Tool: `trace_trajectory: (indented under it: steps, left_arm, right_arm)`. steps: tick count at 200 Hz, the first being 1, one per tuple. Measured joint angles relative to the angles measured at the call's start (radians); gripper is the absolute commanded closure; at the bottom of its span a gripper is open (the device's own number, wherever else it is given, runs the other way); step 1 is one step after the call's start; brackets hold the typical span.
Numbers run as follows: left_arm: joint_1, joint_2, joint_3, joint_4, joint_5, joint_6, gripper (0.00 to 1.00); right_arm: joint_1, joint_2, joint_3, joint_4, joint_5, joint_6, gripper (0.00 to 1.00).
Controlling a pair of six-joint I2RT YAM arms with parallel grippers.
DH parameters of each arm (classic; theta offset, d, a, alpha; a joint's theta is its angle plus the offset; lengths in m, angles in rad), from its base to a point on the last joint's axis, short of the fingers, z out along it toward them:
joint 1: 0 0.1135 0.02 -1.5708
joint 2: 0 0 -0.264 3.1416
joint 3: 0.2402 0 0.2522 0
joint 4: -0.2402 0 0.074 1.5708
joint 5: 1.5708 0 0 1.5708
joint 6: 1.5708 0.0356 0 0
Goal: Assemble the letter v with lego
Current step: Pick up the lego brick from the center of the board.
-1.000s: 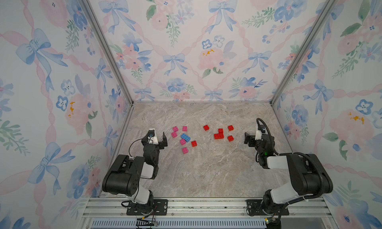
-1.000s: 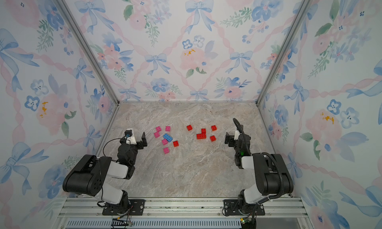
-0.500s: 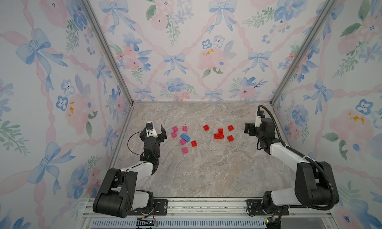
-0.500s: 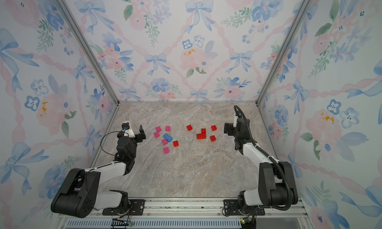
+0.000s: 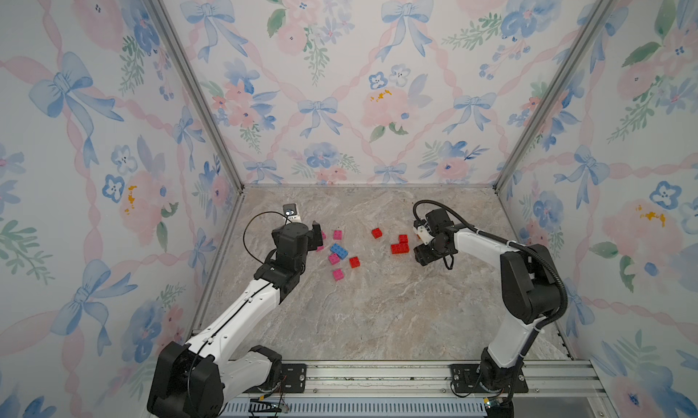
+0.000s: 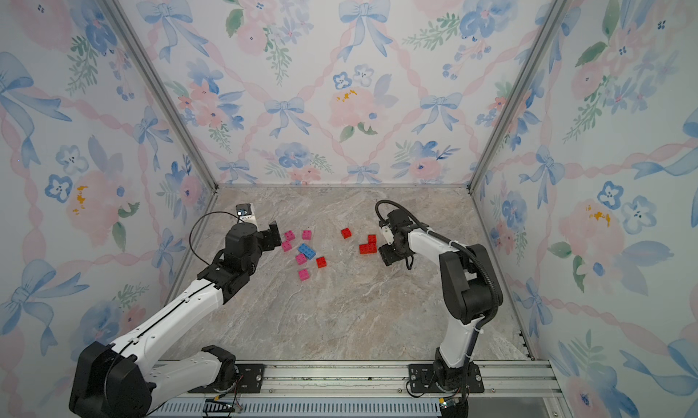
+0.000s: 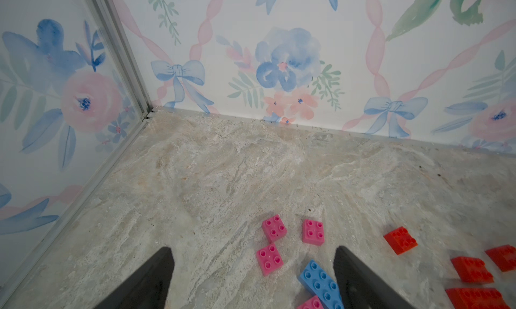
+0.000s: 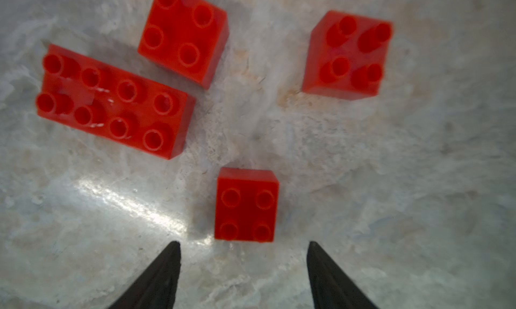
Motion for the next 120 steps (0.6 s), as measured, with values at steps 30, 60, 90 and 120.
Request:
trace_trajectory:
  steps: [30, 60, 90, 120]
  left_arm:
    - [-0.008, -0.002, 0.000, -0.067, 0.013, -0.008, 0.07]
    - [-0.008, -0.003, 0.000, -0.090, 0.013, -0.015, 0.06]
    - [-0.008, -0.003, 0.000, -0.098, 0.014, -0.014, 0.06]
    - [-0.008, -0.005, 0.004, -0.104, 0.027, -0.014, 0.09]
  right_arm:
    - [0.000, 0.035, 0.055, -0.028, -0.005, 0.005, 0.34]
    - [0.000, 0.068, 0.082, -0.024, 0.001, 0.018, 0.43]
    - [0.000, 0.105, 0.106, -0.026, 0.008, 0.032, 0.52]
    - [0.001, 0.111, 0.126, -0.026, 0.025, 0.054, 0.79]
